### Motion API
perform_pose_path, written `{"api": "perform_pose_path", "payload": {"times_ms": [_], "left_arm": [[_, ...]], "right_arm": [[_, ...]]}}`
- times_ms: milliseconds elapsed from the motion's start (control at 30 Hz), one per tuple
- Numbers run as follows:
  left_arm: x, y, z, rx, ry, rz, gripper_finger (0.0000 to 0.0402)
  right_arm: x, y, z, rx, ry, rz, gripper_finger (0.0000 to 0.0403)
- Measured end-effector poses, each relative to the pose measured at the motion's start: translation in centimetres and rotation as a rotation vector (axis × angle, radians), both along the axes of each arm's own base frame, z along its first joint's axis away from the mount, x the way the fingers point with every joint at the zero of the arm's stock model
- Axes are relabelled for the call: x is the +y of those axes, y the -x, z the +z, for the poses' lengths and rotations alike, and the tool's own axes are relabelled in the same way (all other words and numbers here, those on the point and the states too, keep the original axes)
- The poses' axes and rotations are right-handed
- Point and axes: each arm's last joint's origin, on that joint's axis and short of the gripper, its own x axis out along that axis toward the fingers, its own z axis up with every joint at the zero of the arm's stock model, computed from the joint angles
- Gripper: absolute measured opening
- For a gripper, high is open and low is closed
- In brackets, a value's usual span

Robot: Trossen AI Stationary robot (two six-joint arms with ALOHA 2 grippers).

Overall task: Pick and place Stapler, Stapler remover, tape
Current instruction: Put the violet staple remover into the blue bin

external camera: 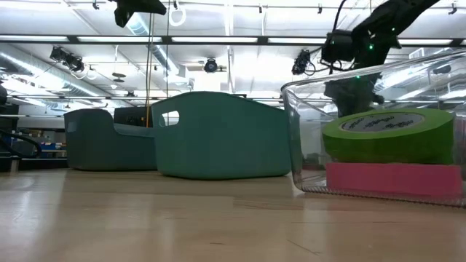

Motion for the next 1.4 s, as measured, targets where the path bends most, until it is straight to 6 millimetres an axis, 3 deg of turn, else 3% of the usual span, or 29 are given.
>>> {"api": "perform_pose_path", "payload": {"times_ms": [200, 433, 667, 1400], "left_arm": [[0.1, 0.0, 0.0, 0.001, -0.006, 0.02, 0.0016], [0.1, 0.1, 0.0, 0.001, -0.009, 0.048, 0.0016], [0.1, 0.1, 0.0, -0.009, 0.015, 0.057, 0.0016], [0.2, 0.1, -0.1, 0.006, 0.004, 0.093, 0.0016]], "right_arm": [[-0.6, 0.1, 1.0, -0.021, 0.001, -0.051, 0.0168], [-3.5, -0.6, 2.0, -0.014, -0.038, -0.004, 0.0226], [-4.4, -1.2, 0.0, 0.131, -0.167, 0.007, 0.0268], [-4.2, -3.4, -5.1, 0.288, -0.313, -0.089, 0.0214]]}}
